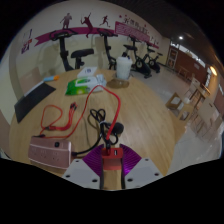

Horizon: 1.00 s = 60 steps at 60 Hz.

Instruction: Unplug charger

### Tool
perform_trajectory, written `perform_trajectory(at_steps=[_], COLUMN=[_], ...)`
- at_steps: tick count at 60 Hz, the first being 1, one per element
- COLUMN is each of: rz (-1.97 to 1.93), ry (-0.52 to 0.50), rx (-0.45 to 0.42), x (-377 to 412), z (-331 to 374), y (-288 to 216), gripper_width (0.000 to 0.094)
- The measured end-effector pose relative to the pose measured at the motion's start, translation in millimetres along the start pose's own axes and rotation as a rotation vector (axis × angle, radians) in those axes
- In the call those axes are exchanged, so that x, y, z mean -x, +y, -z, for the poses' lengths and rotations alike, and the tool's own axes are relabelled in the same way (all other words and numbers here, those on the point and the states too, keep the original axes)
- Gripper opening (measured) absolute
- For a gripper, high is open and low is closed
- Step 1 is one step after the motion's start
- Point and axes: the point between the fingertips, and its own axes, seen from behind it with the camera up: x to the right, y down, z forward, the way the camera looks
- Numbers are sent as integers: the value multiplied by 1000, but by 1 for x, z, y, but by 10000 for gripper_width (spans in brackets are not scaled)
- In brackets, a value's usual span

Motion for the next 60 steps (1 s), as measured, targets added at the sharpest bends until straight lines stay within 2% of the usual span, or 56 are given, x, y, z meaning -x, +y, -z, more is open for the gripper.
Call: perform_trajectory(at_steps=[8, 15, 17, 25, 35, 43, 51, 60], rz=[59, 82, 76, 64, 38, 42, 33, 1], ry=[19, 31, 32, 41, -36, -34, -13, -52], rx=[45, 45, 30, -10, -51, -97, -120, -129], x=[-7, -15, -15, -19, -8, -13, -20, -18], z=[-18, 2, 12, 86, 218, 317, 382, 417], y=[21, 19, 14, 1, -2, 6, 27, 57], gripper_width=[359, 872, 840, 856, 845, 852, 857, 852])
